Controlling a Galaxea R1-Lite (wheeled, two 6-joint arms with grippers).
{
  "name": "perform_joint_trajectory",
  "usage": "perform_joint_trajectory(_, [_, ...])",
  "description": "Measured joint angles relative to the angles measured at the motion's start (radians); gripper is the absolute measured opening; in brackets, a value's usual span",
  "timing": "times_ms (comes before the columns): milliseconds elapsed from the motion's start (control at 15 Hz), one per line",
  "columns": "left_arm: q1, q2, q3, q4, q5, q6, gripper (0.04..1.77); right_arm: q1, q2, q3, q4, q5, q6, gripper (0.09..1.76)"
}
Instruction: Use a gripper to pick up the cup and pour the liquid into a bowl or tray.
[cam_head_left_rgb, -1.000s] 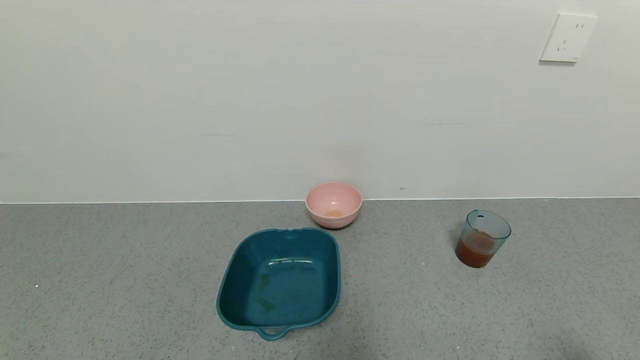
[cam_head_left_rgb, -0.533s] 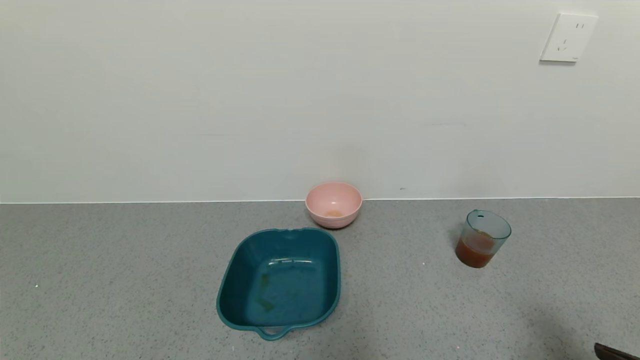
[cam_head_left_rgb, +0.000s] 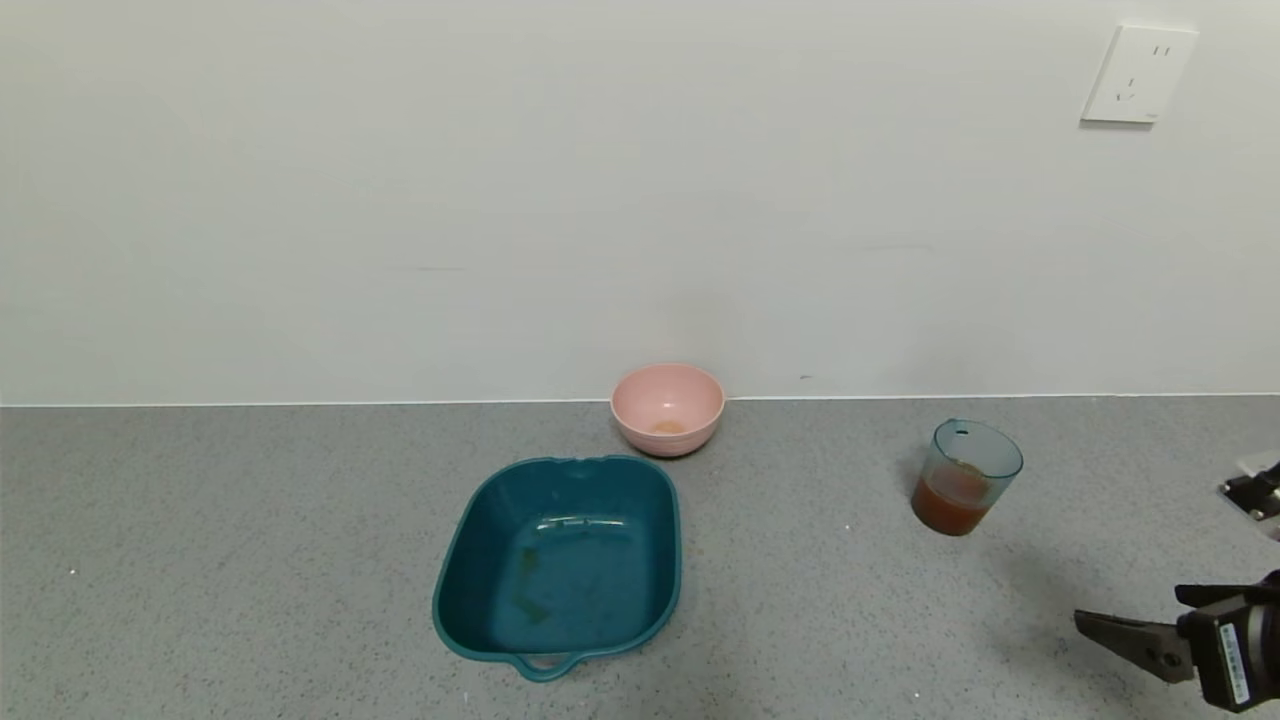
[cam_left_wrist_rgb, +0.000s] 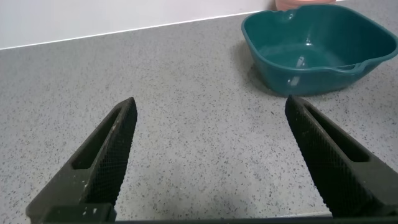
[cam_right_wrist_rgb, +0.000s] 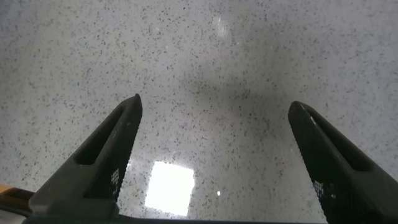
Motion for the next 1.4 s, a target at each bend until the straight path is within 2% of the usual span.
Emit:
perform_joint_trajectory(800, [0.000, 0.000, 0.000, 0.000, 0.000, 0.000, 1.72, 0.004, 0.357, 0.009, -0.475, 0.000, 0.044, 1.71])
perform_joint_trajectory(1133, [0.000, 0.000, 0.000, 0.000, 0.000, 0.000, 1.72, 0.002, 0.455, 0.000, -0.620, -0.001, 0.050, 1.71])
perform_joint_trajectory(1400, [0.000, 0.000, 0.000, 0.000, 0.000, 0.000, 1.72, -0.004, 0.534, -0.028, -0.684, -0.002, 0.050, 1.71])
